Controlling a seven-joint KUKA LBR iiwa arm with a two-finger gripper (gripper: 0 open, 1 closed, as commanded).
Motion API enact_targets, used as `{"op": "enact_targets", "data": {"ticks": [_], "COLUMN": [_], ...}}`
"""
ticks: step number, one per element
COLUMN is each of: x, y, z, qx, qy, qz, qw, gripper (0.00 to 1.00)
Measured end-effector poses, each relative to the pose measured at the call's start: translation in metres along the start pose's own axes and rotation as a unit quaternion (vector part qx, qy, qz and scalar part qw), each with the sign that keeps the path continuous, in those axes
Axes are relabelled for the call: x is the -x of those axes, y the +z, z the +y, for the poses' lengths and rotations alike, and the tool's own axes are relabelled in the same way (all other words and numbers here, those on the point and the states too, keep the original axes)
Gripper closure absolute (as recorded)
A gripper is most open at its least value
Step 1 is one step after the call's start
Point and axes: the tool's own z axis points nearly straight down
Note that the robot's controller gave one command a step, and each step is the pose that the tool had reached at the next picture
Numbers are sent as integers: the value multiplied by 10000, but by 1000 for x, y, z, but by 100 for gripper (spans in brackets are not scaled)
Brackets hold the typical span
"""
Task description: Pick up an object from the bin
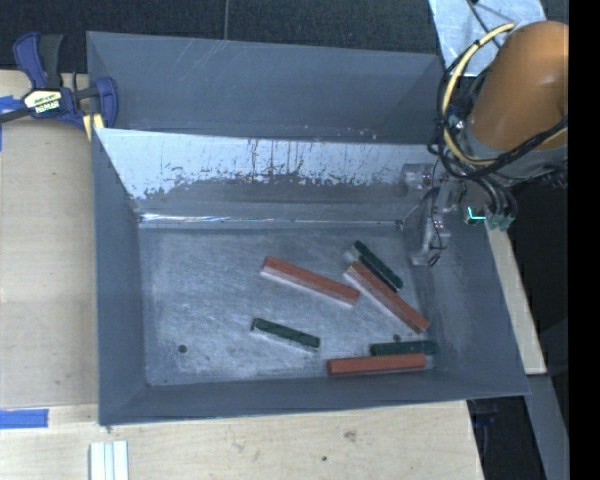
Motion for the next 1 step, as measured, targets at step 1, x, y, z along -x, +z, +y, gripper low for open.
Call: {"op": "enact_targets", "data": {"ticks": [1], "x": [-30], "y": [120], "z": [-5], "qx": [3], "qy": [-149], "qz": [6], "qw": [9999], "gripper": [0]}}
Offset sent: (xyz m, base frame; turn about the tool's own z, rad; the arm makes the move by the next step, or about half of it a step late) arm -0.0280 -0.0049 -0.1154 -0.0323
